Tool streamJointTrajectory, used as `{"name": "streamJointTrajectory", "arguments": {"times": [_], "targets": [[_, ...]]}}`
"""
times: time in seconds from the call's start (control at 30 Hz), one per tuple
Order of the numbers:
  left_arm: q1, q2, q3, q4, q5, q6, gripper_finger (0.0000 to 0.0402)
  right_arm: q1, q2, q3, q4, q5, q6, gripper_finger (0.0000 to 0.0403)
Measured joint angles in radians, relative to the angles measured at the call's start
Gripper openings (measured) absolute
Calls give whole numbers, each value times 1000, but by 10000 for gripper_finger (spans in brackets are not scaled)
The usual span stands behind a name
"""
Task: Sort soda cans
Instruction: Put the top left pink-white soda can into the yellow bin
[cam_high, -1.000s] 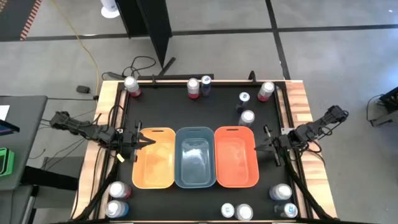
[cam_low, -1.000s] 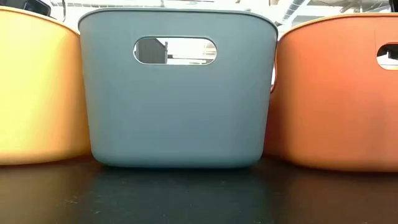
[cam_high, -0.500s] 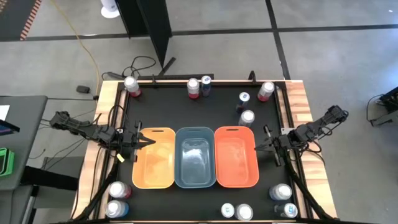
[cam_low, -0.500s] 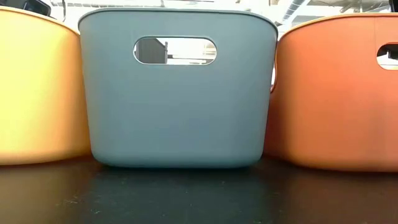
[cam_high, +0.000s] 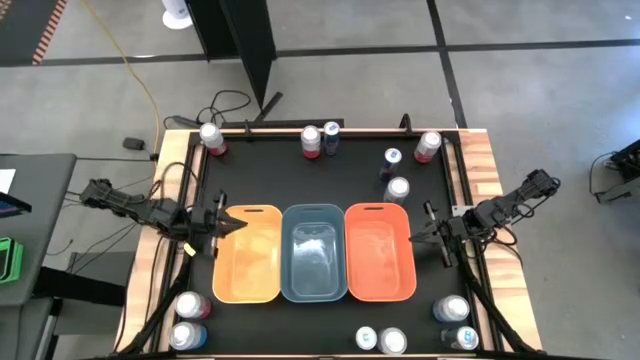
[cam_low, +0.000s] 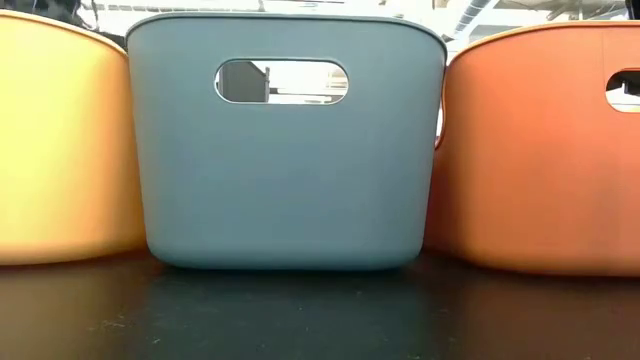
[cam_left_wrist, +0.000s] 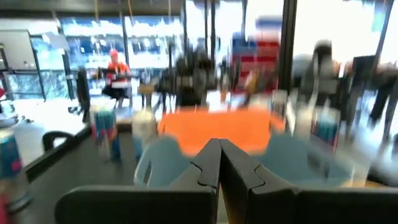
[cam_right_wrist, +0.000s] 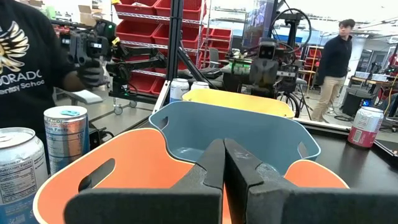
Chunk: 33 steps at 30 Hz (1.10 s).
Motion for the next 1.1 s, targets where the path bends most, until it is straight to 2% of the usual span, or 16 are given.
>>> {"name": "streamJointTrajectory", "arguments": {"times": [0.2, 0.33, 0.4, 0.53, 0.67, 0.97, 1.03, 1.1], "targets": [[0, 0, 9, 255, 0, -47, 0, 0, 0, 0, 0, 0, 0, 22], [0, 2, 74, 279, -10, 50, 0, -1, 0, 0, 0, 0, -47, 22], [0, 1, 131, 278, -53, 103, 0, -1, 0, 0, 0, 0, -109, 22], [0, 38, 292, 103, -197, 138, 3, -1, 0, 4, 0, 0, -172, 22], [0, 134, 461, -95, -357, 139, 29, -1, 0, 8, 29, 0, -169, 22], [6, 392, 754, -256, -778, 175, 152, -1, 0, 14, 396, 1, -182, 22], [25, 432, 813, -334, -844, 145, 179, -3, 0, 14, 496, 4, -209, 22], [57, 461, 867, -442, -868, 66, 204, -3, 0, 14, 601, 4, -230, 22]]}}
